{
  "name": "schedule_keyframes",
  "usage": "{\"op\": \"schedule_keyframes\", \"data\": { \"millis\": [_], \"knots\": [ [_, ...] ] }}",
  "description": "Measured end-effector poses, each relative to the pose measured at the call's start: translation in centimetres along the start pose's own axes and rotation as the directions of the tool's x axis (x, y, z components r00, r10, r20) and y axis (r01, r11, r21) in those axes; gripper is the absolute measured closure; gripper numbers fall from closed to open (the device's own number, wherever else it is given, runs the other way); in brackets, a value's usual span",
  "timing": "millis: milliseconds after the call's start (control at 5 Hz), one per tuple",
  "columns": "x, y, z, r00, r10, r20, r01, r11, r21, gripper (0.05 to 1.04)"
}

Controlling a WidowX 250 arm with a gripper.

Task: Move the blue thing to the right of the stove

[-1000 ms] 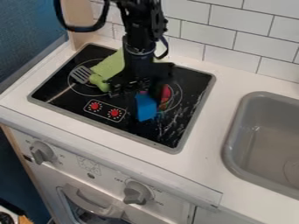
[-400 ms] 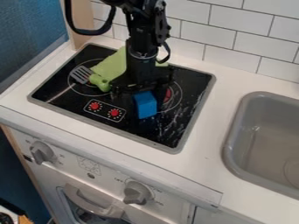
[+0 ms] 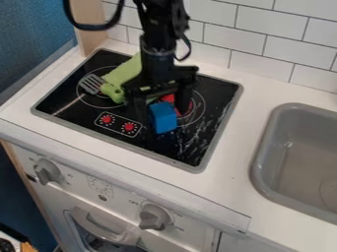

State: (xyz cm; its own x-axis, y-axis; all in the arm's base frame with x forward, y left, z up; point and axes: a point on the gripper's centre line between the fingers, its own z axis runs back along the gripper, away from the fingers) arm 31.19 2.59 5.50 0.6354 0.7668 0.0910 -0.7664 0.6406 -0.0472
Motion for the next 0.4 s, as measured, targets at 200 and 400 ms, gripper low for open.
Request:
{"op": "schedule_keyframes", "data": {
  "millis": [200,400],
  "knots": [
    [0.4,-0.3,2.4,1.000,0.002,0.008,-0.001,0.999,-0.042,0.083],
    [1.2,-0.2,5.3,1.000,0.019,0.008,-0.018,0.994,-0.105,0.083]
  ]
}}
